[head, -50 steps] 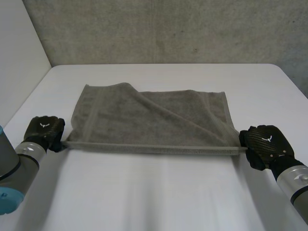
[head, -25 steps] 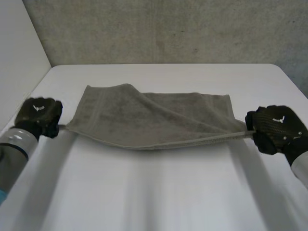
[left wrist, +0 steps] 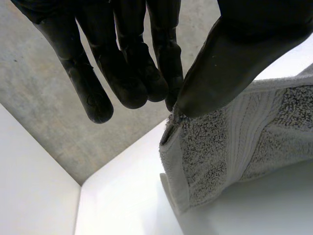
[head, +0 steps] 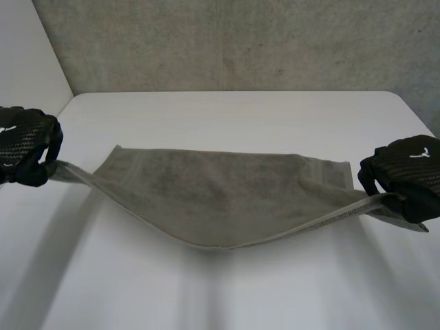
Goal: Fold the towel.
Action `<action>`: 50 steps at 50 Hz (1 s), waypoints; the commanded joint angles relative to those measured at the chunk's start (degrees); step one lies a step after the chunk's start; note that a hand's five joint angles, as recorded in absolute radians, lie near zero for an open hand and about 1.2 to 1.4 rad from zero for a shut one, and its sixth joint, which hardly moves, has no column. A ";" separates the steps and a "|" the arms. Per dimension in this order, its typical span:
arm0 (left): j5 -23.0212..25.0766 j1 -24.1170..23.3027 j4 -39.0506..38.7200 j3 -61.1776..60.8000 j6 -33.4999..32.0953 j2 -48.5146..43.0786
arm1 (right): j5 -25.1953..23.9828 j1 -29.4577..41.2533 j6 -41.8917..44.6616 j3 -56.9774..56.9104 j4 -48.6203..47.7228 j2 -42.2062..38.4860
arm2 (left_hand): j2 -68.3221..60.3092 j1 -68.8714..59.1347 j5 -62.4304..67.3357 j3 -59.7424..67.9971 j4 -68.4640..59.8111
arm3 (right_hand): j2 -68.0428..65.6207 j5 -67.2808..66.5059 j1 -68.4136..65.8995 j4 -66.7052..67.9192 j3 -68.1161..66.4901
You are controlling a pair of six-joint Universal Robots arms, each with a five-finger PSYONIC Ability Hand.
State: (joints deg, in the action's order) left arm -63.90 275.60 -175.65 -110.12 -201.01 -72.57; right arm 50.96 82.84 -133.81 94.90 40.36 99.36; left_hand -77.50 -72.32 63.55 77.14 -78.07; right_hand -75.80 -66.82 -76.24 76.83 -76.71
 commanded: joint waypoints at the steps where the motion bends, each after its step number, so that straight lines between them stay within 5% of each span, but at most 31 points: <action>1: 2.81 3.18 0.66 0.60 0.00 -1.17 | -2.97 -1.46 0.92 -5.86 2.71 -3.82 | -2.50 -7.68 6.45 2.86 -1.93 | -4.20 -3.18 -3.76 3.17 -3.29; 9: 2.03 2.05 -5.05 5.77 0.35 -15.02 | -1.65 -0.23 -0.48 -10.00 -5.46 -17.27 | -2.50 -7.68 6.45 2.86 -1.93 | -4.20 -3.18 -3.76 3.17 -3.29; 16: -1.21 -3.66 -5.94 20.34 1.31 -34.44 | 11.50 10.92 -5.66 -22.54 -11.69 -32.98 | -2.50 -7.68 6.45 2.86 -1.93 | -4.20 -3.18 -3.76 3.17 -3.29; 24: -5.97 -7.80 -5.50 35.56 2.72 -50.01 | 15.66 14.18 -10.93 -30.72 -20.57 -42.48 | -2.50 -7.68 6.45 2.86 -1.93 | -4.20 -3.18 -3.76 3.17 -3.29; 35: -10.28 -10.79 -5.58 49.12 2.55 -62.16 | 22.60 18.93 -12.00 -41.27 -27.52 -53.38 | -2.50 -7.68 6.45 2.86 -1.93 | -4.20 -3.18 -3.76 3.17 -3.29; 50: -13.79 -12.55 -10.15 59.04 5.01 -70.51 | 26.12 21.75 -12.00 -51.30 -28.84 -63.33 | -2.50 -7.68 6.45 2.86 -1.93 | -4.20 -3.18 -3.76 3.17 -3.29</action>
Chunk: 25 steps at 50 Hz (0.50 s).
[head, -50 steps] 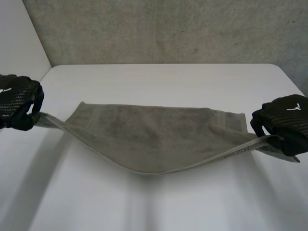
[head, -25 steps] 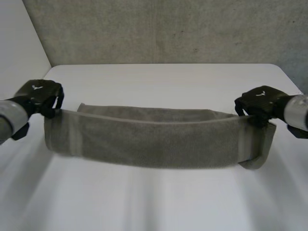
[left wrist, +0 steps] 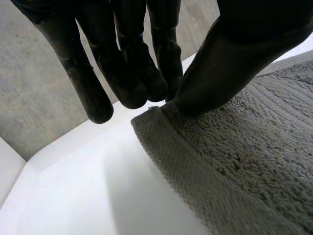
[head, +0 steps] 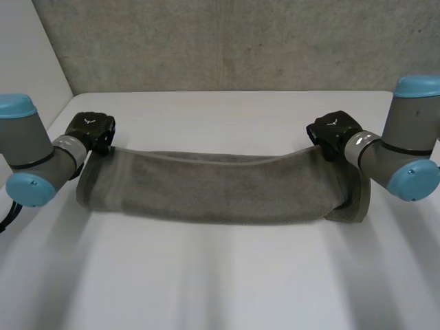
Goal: Fold the towel.
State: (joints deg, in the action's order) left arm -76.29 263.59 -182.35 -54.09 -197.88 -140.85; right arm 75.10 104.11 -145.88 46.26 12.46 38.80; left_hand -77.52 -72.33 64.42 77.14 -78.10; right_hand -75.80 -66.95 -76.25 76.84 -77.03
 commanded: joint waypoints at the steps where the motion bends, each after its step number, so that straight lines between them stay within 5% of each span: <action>1: -1.41 -0.54 -3.45 3.02 1.89 -2.24 | 2.51 0.48 -0.02 -3.19 -1.64 -3.29 | -2.48 -7.67 5.58 2.86 -1.90 | -4.20 -3.05 -3.75 3.16 -2.97; 24: -2.99 -2.47 -5.03 8.91 2.33 -8.13 | 7.08 1.71 -0.81 -4.95 -9.91 -7.25 | -2.48 -7.67 5.58 2.86 -1.90 | -4.20 -3.05 -3.75 3.16 -2.97; 25: -3.08 -2.65 -5.12 8.65 2.33 -8.13 | 7.69 1.71 -0.81 -5.22 -10.08 -7.51 | 13.16 7.96 -10.05 -12.78 13.73 | 9.90 11.05 10.34 -10.93 11.12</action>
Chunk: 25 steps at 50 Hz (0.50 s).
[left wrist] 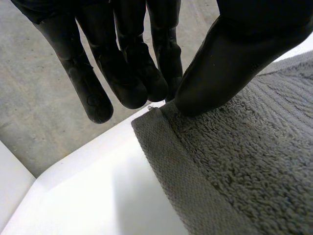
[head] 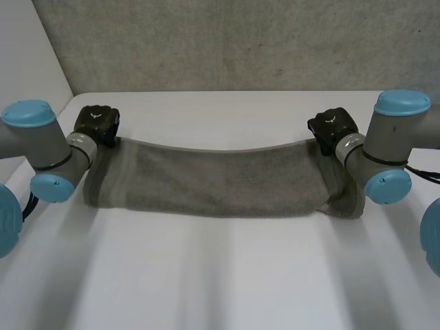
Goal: Fold the towel.
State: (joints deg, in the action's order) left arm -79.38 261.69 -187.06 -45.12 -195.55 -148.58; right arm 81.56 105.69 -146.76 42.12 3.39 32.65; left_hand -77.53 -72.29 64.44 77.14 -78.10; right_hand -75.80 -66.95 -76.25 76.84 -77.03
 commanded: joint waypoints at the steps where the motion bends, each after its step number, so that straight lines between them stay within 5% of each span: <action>1: -0.25 -0.92 -0.33 -0.41 -0.01 -0.31 | 1.24 0.13 0.07 -1.07 -1.02 -1.36 | 35.80 30.56 -32.71 -35.41 36.37 | 10.04 11.19 10.48 -11.07 11.27; 3: -0.34 -1.10 -0.32 -0.50 -0.10 -0.04 | 2.72 0.40 -0.02 -1.16 -1.02 -1.45 | 46.52 41.28 -43.43 -46.13 47.09 | 51.57 52.71 52.01 -52.60 52.79; 5: -1.30 -1.62 0.11 -0.85 0.17 0.75 | 3.70 0.49 -0.11 -1.16 -1.11 -1.10 | 64.03 58.79 -60.94 -63.65 64.60 | 56.47 57.61 56.91 -57.50 57.69; 7: -2.35 -1.89 0.46 -1.02 0.43 1.62 | 5.71 0.66 -1.59 -0.38 -1.55 1.00 | 65.45 60.21 -62.36 -65.07 66.02 | 65.80 66.95 66.25 -66.84 67.03; 14: -5.17 -1.80 2.58 -7.88 3.68 10.77 | 4.84 0.49 -9.94 9.80 -1.46 14.78 | 65.46 60.22 -62.37 -65.08 66.03 | 65.80 66.95 66.25 -66.84 67.03; 25: -4.47 -1.54 2.14 -30.29 4.47 29.40 | 2.21 -0.74 -9.69 33.17 3.55 32.90 | 64.46 59.21 -61.36 -64.07 65.02 | 60.53 61.67 60.97 -61.56 61.75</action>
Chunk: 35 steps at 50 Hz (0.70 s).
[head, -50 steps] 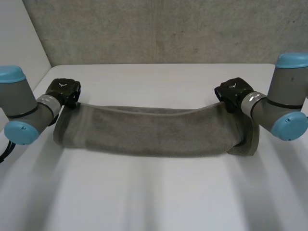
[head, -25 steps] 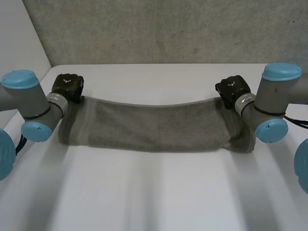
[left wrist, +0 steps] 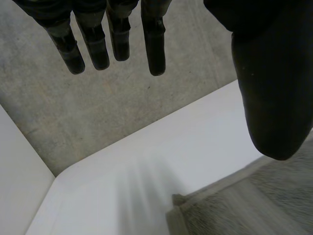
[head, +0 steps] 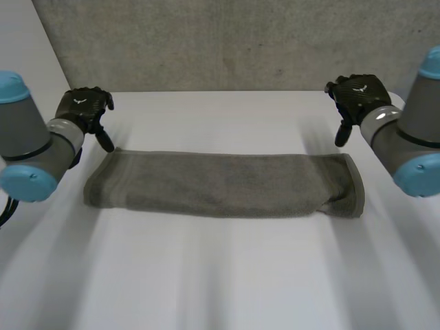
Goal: Fold the towel.
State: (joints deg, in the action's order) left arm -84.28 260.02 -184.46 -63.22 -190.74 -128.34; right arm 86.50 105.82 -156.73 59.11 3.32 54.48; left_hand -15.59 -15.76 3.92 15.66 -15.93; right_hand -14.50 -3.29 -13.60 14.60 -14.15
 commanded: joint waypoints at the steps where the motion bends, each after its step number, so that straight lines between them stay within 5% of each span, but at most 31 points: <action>1: 0.43 0.14 -0.37 -14.71 -0.33 10.64 | -2.74 -0.88 0.28 16.21 3.62 11.08 | 2.35 2.52 -0.68 -2.42 2.69 | -0.80 -2.01 -1.70 0.69 -1.15; 16: 0.26 0.93 -7.23 -29.15 -0.42 10.22 | -8.10 -8.96 0.20 40.37 -11.92 13.37 | 0.49 0.66 1.17 -0.56 0.84 | -17.78 -18.99 -18.68 17.68 -18.13; 31: -0.01 1.46 -12.15 -29.50 -0.51 7.06 | -8.46 -9.41 0.02 41.44 -19.14 6.78 | 0.33 0.50 1.34 -0.40 0.67 | -23.84 -25.05 -24.74 23.73 -24.19; 35: -0.01 1.55 -12.59 -29.68 -0.51 6.97 | -8.28 -9.23 -0.07 41.61 -20.37 6.60 | 0.33 0.50 1.34 -0.40 0.67 | -39.75 -40.96 -40.65 39.64 -40.10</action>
State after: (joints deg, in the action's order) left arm -84.25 261.34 -196.66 -92.81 -191.25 -121.28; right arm 78.04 96.39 -156.61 100.78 -16.17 61.46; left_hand -15.59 -15.76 4.76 15.66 -15.94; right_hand -41.69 -32.16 -42.25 41.92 -42.04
